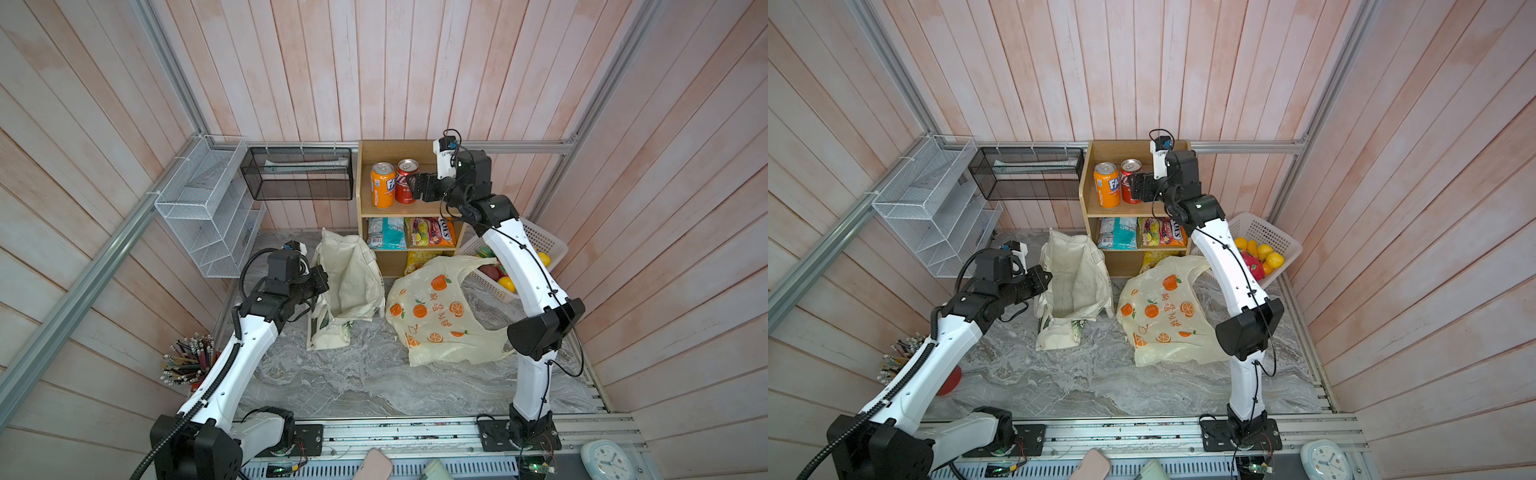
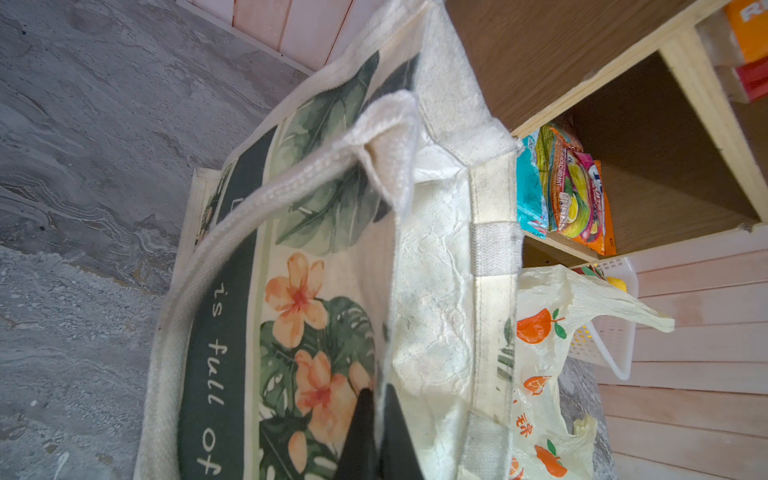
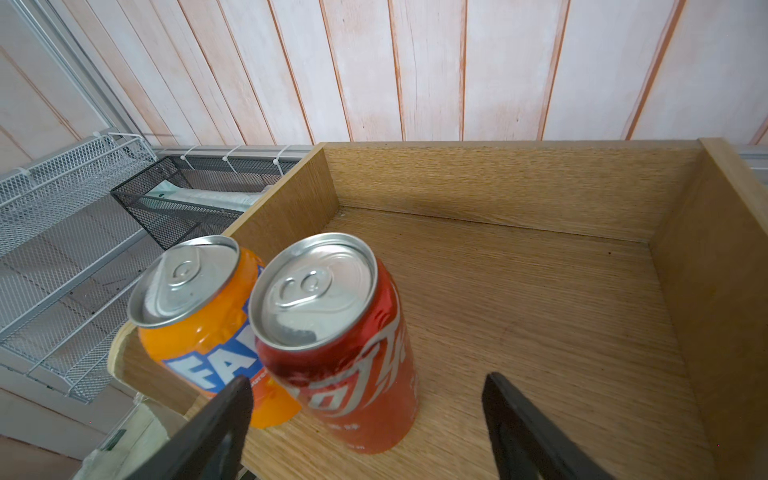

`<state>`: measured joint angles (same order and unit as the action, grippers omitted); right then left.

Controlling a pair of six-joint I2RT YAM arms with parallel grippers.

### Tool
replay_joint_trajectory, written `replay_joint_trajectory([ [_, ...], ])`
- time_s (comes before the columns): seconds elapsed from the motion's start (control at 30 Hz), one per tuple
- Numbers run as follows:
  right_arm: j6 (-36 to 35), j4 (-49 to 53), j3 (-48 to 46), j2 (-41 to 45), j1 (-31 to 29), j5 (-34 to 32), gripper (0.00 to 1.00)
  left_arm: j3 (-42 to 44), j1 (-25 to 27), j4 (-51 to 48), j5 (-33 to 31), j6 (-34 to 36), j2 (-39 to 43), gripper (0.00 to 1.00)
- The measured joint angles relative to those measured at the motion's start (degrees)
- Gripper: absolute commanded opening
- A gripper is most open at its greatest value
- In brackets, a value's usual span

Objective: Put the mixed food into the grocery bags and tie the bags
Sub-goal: 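Move the right gripper to the shelf and grasp the red Coca-Cola can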

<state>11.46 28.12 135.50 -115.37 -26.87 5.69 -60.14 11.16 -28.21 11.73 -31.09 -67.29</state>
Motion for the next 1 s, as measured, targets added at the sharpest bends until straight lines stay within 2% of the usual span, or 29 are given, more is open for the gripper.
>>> replay_joint_trajectory([
  [0.57,-1.3,-4.4,7.0,-8.5,-0.9,-3.8,0.88,0.6,0.0,1.0,1.1,0.0,0.0,0.00],
  [1.0,-4.1,-8.4,7.5,-10.4,-0.9,-4.2,0.88,1.9,0.0,3.0,1.7,-0.6,0.0,0.00],
])
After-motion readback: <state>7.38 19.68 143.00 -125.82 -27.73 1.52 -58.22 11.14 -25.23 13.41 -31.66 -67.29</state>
